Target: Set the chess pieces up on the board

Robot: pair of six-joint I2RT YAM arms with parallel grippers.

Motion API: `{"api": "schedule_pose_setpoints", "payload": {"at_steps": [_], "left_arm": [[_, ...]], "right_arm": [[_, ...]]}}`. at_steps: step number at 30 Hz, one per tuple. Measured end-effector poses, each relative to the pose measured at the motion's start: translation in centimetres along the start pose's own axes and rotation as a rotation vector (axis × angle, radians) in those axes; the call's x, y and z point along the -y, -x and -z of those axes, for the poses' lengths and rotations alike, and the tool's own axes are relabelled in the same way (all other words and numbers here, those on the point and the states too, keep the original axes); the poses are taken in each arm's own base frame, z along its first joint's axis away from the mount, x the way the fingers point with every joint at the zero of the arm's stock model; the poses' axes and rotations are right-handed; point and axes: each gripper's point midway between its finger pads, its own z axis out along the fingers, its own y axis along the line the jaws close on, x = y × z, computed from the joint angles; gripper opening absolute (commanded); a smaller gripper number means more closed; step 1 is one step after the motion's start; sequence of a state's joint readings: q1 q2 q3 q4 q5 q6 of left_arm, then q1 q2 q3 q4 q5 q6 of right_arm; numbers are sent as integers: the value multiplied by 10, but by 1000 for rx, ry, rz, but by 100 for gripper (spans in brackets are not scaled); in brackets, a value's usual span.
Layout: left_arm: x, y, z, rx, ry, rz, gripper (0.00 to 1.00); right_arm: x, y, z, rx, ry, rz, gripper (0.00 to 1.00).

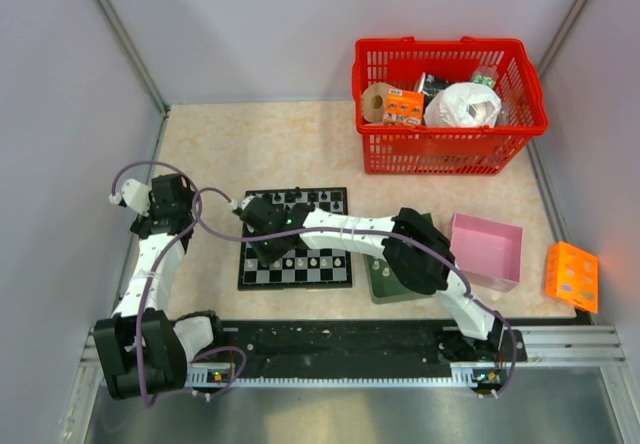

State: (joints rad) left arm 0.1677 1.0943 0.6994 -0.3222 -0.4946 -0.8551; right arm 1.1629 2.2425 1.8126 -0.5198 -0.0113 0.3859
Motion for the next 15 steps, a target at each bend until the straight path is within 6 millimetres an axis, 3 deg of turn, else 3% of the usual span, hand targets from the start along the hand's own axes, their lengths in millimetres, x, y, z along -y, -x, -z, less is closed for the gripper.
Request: {"api": "schedule_pose_setpoints", "payload": {"at_steps": [7,15], "left_arm": [[0,0,0,0,1,0,99],[0,0,0,1,1,0,99]], "right_arm": [[-2,-2,0,-10,13,1,22],[-5,-3,1,-18,32,0,31]]}}
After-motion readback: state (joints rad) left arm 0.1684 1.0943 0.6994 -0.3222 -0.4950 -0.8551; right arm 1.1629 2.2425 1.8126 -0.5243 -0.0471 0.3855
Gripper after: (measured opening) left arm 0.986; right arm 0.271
